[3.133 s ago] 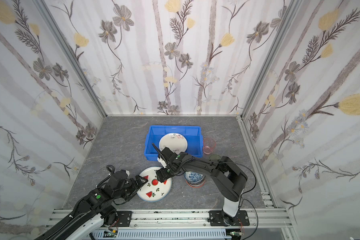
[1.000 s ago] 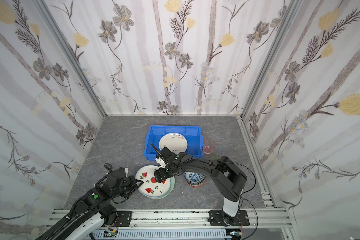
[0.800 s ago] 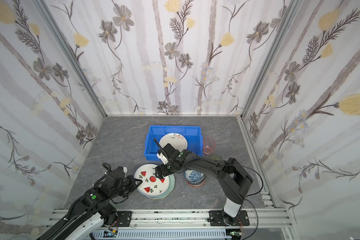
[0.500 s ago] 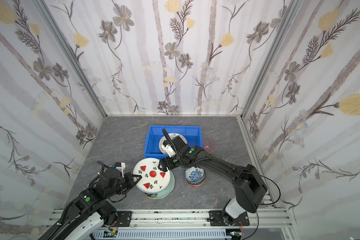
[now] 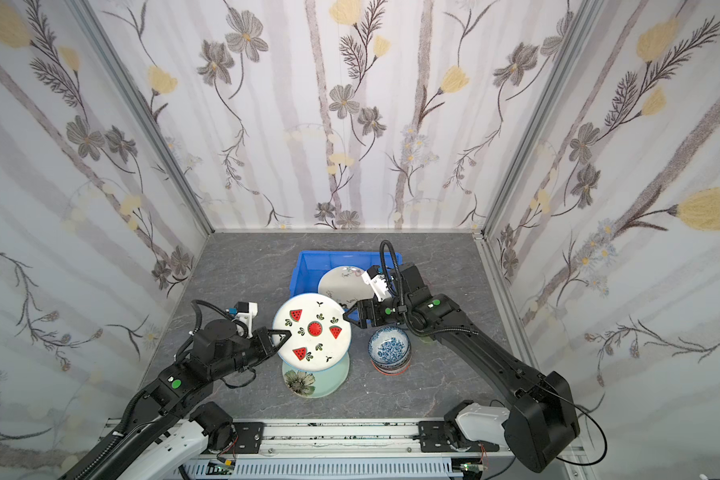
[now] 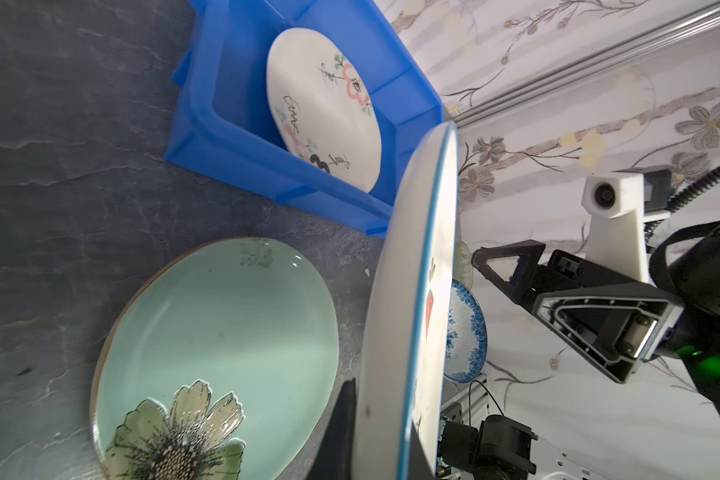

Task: Place the mixed dishes into the plastic bin
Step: 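Lift the watermelon plate upright with the right gripper toward the left gripper, then grip the watermelon plate's rim with the left gripper while the right gripper holds it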

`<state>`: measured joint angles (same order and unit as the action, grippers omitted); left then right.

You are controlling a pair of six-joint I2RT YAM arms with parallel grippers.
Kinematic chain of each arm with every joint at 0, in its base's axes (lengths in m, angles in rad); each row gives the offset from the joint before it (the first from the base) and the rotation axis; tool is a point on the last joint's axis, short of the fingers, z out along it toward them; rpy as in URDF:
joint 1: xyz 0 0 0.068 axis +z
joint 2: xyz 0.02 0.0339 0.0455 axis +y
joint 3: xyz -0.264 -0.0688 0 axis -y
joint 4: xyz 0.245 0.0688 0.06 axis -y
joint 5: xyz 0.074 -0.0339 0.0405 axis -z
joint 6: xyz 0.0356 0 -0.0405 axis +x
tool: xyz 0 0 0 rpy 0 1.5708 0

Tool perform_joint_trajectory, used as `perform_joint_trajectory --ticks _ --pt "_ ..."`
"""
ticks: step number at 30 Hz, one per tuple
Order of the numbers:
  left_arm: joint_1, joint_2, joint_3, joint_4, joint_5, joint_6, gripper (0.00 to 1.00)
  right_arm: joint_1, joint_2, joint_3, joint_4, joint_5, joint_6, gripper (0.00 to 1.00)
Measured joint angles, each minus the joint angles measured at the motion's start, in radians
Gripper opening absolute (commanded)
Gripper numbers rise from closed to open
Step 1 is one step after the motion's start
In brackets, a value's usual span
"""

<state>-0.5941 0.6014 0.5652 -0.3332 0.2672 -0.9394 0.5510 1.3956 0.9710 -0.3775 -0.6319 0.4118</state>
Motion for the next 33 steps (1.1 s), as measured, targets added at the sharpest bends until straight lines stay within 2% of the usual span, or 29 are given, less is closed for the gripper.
perform_joint_trajectory --ticks 11,15,20,25,33 --pt "0.021 0.169 0.021 0.212 0.126 0.022 0.0 -0.085 -0.032 -0.113 0.126 -0.15 0.056 0.86" --pt "0.021 0.212 0.021 0.267 0.157 0.015 0.0 -0.103 -0.017 -0.142 0.195 -0.189 0.089 0.81" --pt "0.021 0.26 0.021 0.308 0.172 0.008 0.0 -0.122 -0.007 -0.158 0.277 -0.225 0.134 0.68" --pt "0.021 0.296 0.019 0.354 0.188 -0.008 0.0 -0.142 -0.006 -0.18 0.33 -0.239 0.166 0.5" --pt "0.021 0.367 0.005 0.471 0.219 -0.034 0.0 -0.183 -0.014 -0.23 0.397 -0.238 0.208 0.29"
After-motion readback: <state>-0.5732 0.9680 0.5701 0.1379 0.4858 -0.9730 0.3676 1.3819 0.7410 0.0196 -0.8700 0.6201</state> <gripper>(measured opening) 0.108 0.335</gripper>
